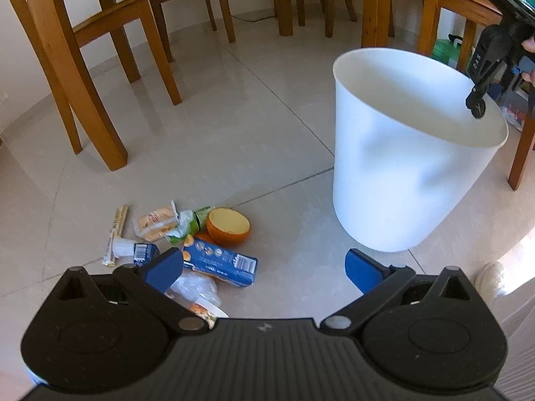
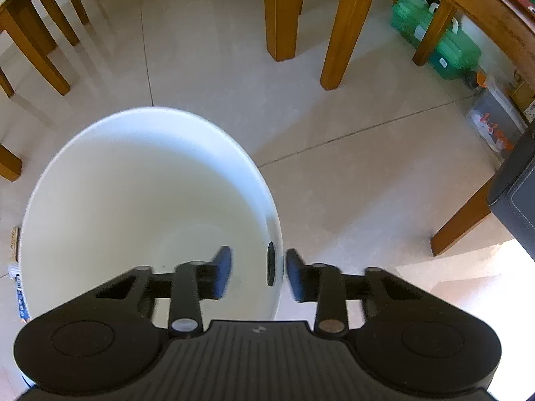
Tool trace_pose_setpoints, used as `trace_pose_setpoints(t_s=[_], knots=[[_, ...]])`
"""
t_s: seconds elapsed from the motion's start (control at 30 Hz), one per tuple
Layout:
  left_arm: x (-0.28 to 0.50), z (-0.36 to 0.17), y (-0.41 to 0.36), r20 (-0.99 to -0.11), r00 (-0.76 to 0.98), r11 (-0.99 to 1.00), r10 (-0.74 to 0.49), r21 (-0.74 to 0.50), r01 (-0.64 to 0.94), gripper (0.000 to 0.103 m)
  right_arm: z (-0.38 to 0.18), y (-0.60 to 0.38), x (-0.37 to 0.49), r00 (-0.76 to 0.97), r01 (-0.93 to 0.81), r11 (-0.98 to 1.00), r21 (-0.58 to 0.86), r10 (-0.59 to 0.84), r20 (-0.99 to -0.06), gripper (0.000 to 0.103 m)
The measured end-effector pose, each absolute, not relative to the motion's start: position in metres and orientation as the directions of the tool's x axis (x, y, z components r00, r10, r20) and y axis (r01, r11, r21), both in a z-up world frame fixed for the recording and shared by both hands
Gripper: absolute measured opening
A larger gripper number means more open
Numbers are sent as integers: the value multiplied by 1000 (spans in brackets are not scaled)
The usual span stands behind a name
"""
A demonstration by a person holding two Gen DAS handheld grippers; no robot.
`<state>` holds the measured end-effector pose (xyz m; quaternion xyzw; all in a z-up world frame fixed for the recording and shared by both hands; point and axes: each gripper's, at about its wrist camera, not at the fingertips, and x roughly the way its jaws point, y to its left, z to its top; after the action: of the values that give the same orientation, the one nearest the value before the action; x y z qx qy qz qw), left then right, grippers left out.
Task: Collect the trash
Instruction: 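Grasp the white bin rim with the right gripper, then grasp the cream printed cup with the left gripper while the right gripper holds the bin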
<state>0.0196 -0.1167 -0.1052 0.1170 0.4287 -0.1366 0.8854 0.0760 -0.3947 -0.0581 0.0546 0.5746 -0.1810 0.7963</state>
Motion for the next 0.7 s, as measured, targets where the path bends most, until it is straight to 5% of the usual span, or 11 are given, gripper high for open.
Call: trace_pose_setpoints(t_s=[0.2, 0.7], knots=[[14, -123, -106, -800, 571, 942, -182, 25, 334, 102, -67, -393, 79, 243, 345, 920, -188, -280, -929, 12], [10, -141, -88, -822, 532, 956, -202, -47, 290, 102, -71, -381, 105, 347, 259, 947, -191, -276, -896, 13]])
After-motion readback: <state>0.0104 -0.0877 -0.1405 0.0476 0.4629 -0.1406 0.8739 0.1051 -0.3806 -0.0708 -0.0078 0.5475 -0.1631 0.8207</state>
